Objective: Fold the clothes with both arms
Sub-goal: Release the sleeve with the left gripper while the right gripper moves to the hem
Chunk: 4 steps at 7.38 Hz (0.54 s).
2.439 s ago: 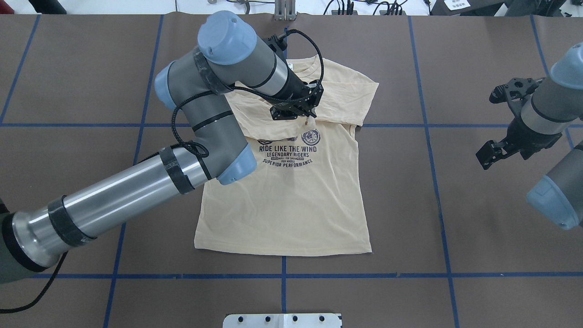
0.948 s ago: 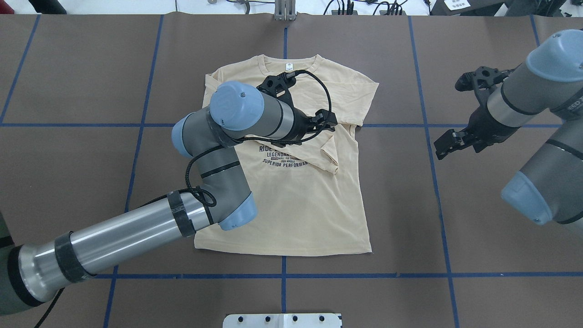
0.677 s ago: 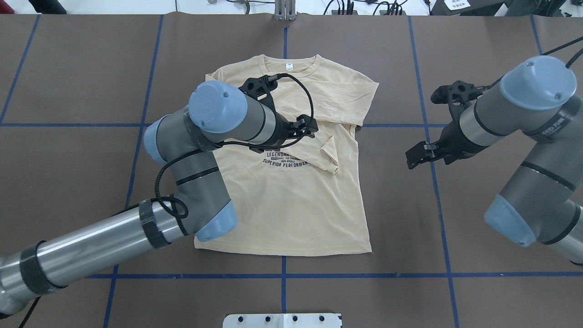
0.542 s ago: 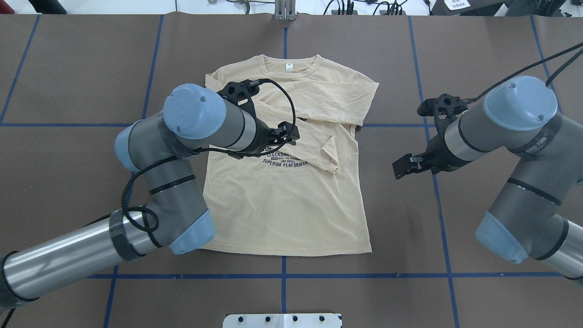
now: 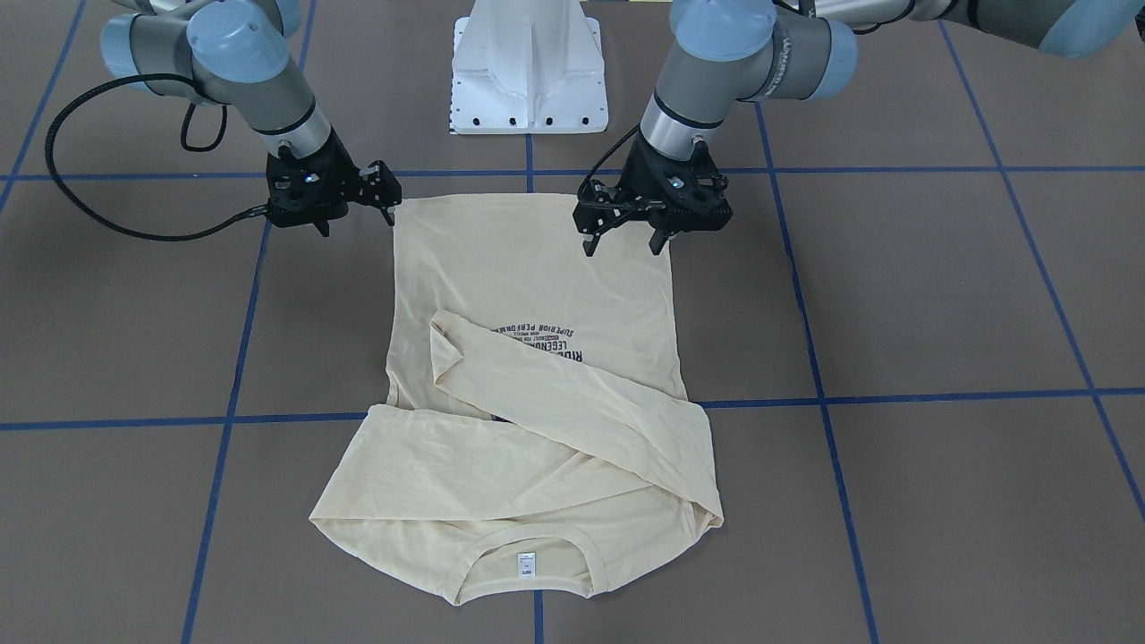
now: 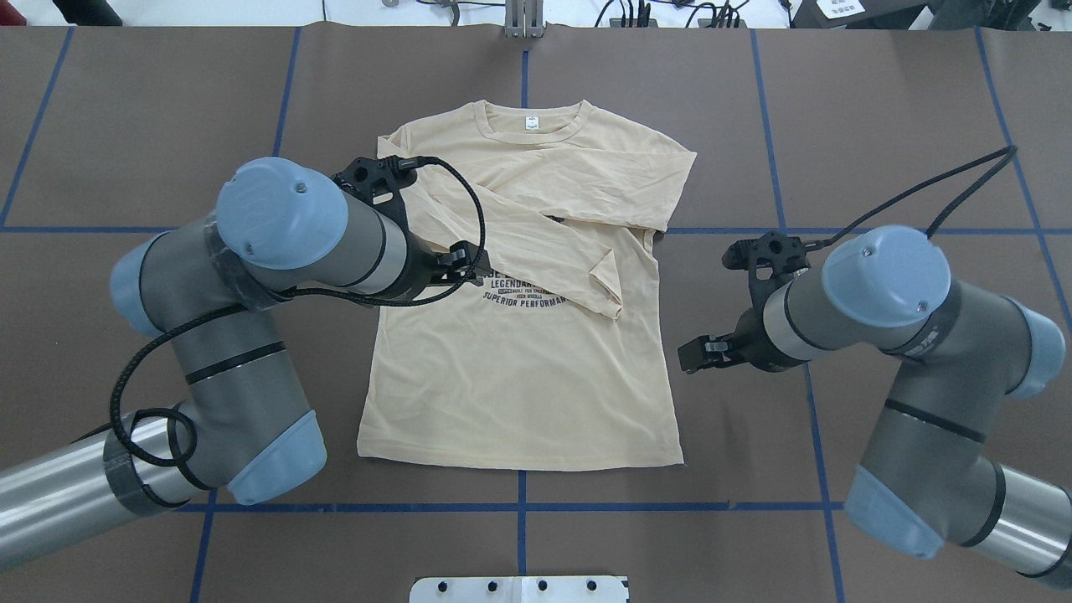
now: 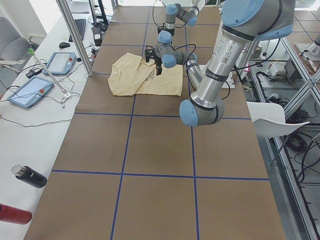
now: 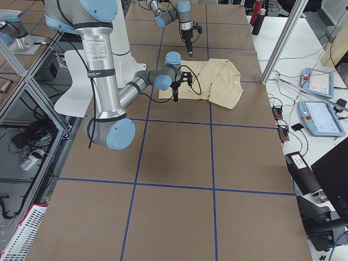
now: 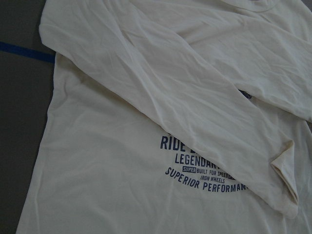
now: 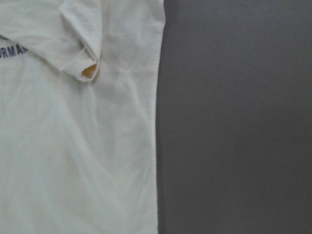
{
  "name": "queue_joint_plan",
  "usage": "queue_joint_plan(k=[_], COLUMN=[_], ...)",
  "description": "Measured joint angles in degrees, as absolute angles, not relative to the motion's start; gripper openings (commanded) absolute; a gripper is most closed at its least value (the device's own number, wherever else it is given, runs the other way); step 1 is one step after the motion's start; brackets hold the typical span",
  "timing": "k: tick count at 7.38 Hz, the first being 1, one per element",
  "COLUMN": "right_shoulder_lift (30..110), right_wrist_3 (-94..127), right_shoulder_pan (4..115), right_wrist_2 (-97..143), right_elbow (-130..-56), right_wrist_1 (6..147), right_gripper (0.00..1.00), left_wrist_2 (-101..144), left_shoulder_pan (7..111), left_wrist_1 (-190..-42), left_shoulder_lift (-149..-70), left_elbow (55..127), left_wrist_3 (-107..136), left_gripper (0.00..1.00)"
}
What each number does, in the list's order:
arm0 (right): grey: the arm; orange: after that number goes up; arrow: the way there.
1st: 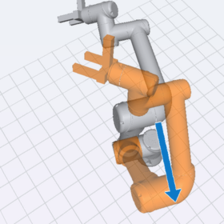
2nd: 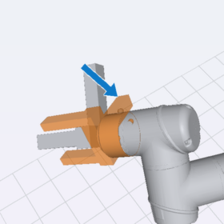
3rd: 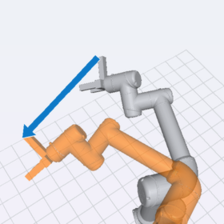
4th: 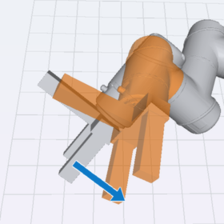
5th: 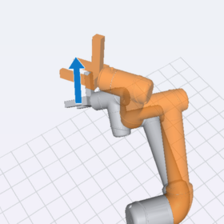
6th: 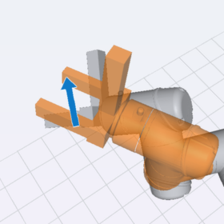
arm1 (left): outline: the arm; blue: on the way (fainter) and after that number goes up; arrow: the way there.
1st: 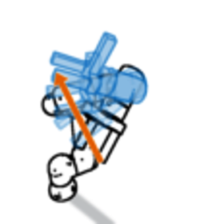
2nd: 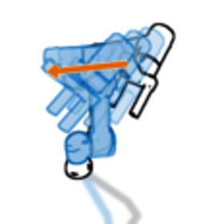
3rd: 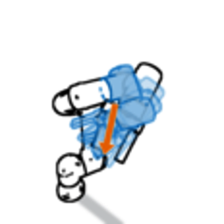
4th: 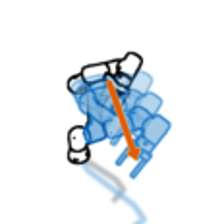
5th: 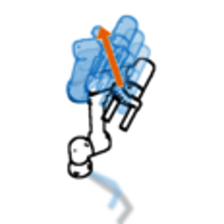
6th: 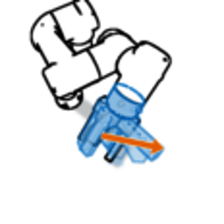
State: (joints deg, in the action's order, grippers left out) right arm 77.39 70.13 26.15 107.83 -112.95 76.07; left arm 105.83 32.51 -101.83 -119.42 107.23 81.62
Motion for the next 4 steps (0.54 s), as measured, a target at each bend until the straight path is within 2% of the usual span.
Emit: queue_joint_plan(k=[4], right_shoulder_lift=[74.98], right_wrist_3=[75.32], right_shoulder_pan=[19.94], right_wrist_2=[104.91], right_elbow=[-111.57], right_wrist_1=[76.8], right_gripper=[0.98], left_wrist_2=[105.81], left_shoulder_pan=[32.54], left_wrist_1=[-101.5], left_shoulder_lift=[-117.5], left_elbow=[108.79], left_wrist_3=[80.7], left_gripper=[1.0])
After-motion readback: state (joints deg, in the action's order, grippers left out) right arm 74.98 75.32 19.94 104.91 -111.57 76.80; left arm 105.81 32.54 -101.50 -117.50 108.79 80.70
